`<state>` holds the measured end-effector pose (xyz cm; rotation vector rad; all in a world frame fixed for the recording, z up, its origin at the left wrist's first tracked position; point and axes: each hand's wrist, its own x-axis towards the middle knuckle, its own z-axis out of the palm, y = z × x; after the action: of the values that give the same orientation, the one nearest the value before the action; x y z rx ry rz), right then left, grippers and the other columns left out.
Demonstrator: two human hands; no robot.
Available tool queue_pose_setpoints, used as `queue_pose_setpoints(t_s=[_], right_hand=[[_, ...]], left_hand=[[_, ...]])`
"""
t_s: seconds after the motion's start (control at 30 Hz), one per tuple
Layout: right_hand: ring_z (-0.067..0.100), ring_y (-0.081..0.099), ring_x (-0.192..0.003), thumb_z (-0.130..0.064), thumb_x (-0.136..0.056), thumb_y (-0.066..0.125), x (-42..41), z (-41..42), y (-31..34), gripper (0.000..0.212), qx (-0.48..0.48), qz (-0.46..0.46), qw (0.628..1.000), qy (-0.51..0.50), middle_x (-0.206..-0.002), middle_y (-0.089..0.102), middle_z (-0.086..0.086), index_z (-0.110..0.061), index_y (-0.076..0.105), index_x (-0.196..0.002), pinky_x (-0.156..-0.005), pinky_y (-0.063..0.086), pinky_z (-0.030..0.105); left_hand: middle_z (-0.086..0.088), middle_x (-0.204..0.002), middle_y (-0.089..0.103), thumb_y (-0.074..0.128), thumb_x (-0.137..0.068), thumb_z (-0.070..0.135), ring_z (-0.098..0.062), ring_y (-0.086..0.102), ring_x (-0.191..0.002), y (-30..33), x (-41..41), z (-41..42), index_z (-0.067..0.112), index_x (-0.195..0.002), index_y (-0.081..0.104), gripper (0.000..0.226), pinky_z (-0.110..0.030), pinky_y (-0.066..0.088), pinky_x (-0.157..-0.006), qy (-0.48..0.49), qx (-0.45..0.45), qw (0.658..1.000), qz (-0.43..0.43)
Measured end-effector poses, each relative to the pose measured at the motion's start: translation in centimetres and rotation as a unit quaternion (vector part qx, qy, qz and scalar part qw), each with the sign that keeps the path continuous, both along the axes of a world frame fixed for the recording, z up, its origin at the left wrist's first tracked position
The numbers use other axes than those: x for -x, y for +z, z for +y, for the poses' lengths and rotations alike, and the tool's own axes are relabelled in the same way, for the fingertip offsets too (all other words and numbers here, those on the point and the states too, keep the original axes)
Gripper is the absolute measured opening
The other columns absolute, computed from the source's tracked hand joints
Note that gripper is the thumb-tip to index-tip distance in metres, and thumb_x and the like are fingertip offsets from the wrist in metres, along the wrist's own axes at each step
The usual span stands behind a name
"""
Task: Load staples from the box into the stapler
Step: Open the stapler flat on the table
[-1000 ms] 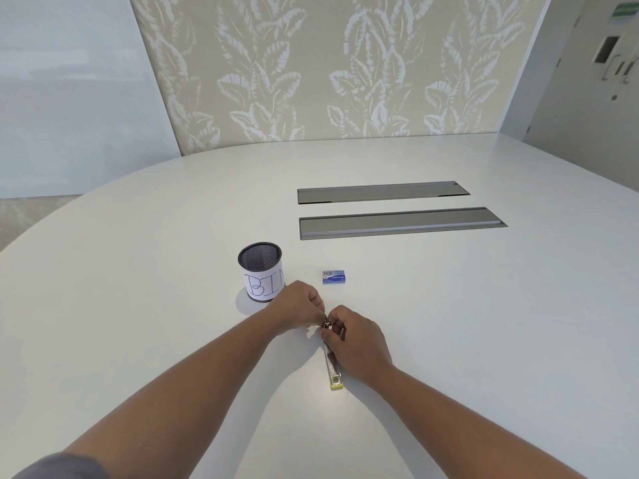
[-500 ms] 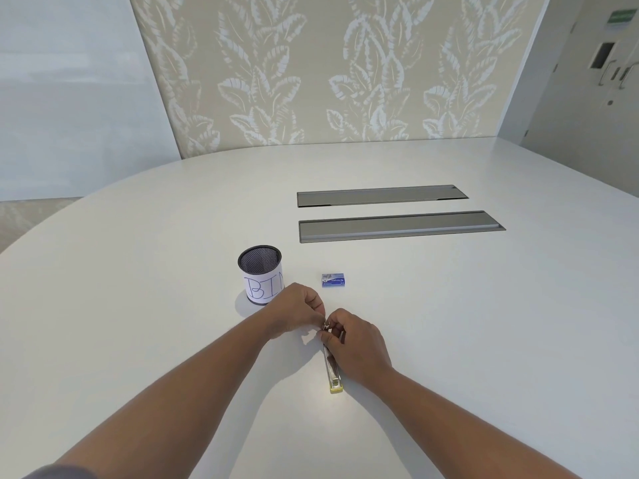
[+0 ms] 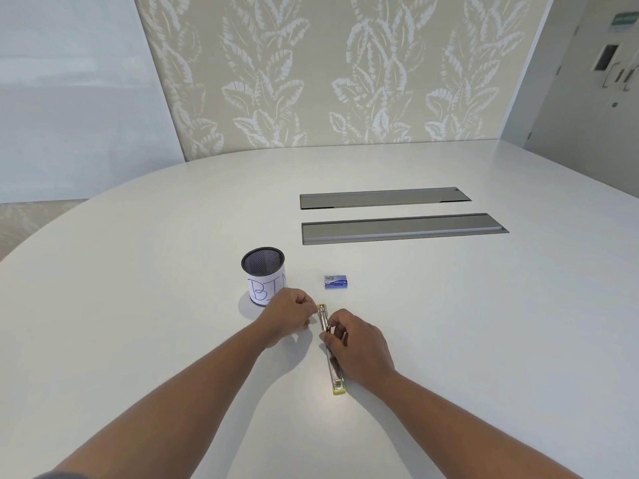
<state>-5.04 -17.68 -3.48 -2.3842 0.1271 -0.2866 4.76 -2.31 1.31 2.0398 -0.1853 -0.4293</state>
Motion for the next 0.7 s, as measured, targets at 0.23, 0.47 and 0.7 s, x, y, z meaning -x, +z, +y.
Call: queue_pose_setpoints(t_s=[0.23,0.47,0.7], right_hand=[[0.009,0.053,-0.084,-0.036,-0.094,0.054,0.4,0.3,0.5,0.020,0.030,-0.039,0.998,0.028,-0.097,0.057,-0.021,-0.042,0.044,-0.110,-0.075,0.045,0.032],[0.015,0.055,-0.086,-0.027,-0.098,0.048,0.7,0.4,0.6,0.009,0.024,-0.032,0.998,0.040,-0.086,0.064,-0.014,-0.035,0.044,-0.101,-0.075,0.049,0.041],[0.011,0.058,-0.087,-0.017,-0.094,0.054,0.5,0.2,0.4,0.022,-0.019,-0.022,0.999,0.028,-0.098,0.060,-0.018,-0.036,0.052,-0.104,-0.077,0.050,0.032]], left_hand=[[-0.005,-0.059,0.057,0.050,-0.088,0.003,-0.016,0.050,-0.052,-0.4,-0.6,-0.8,0.008,-0.078,0.070,0.023,-0.022,0.041,-0.050,0.073,0.057,0.995,0.043],[0.005,-0.069,0.057,0.073,-0.090,0.029,-0.005,0.054,-0.054,-1.5,-0.9,-1.3,0.023,-0.110,0.072,0.022,-0.017,0.042,-0.050,-0.016,-0.006,0.998,-0.067],[0.004,-0.062,0.059,0.078,-0.083,0.020,-0.011,0.048,-0.054,-1.8,-0.7,-1.8,0.019,-0.099,0.079,0.015,-0.024,0.041,-0.058,-0.042,-0.015,0.995,-0.086]])
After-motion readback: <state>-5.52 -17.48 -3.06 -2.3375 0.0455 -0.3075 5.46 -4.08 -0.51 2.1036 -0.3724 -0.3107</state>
